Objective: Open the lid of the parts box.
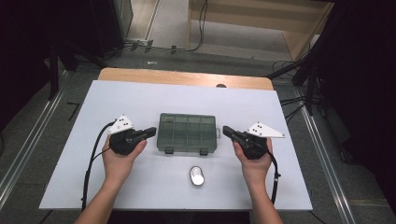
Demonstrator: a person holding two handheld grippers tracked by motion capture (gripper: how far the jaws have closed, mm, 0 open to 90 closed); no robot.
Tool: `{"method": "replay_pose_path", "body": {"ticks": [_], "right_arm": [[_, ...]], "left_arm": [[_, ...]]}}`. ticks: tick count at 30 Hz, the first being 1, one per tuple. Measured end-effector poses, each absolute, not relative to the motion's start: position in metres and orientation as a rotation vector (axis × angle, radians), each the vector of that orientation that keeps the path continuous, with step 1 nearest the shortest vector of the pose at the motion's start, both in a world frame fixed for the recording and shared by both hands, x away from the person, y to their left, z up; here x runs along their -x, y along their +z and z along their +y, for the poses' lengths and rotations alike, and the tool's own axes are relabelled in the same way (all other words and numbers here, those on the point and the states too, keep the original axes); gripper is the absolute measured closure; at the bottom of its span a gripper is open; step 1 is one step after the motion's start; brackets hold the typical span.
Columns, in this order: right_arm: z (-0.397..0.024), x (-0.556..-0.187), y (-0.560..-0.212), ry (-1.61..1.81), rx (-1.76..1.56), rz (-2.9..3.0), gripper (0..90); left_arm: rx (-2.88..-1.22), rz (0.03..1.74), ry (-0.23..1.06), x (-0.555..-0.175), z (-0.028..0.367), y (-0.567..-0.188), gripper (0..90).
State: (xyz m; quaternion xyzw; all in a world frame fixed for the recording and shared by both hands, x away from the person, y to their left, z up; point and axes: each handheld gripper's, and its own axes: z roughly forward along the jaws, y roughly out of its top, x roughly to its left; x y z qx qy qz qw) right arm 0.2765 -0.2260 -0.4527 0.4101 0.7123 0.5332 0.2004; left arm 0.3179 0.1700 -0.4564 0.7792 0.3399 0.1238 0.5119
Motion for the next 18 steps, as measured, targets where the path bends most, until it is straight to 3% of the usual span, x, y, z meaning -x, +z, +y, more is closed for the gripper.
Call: {"method": "replay_pose_path", "body": {"ticks": [18], "right_arm": [[-0.226,-0.278,-0.489,1.379,-1.145,2.180,88.3]], "left_arm": [[-1.986,0.850,0.224,-0.316,0.185,-0.482,89.6]]}}
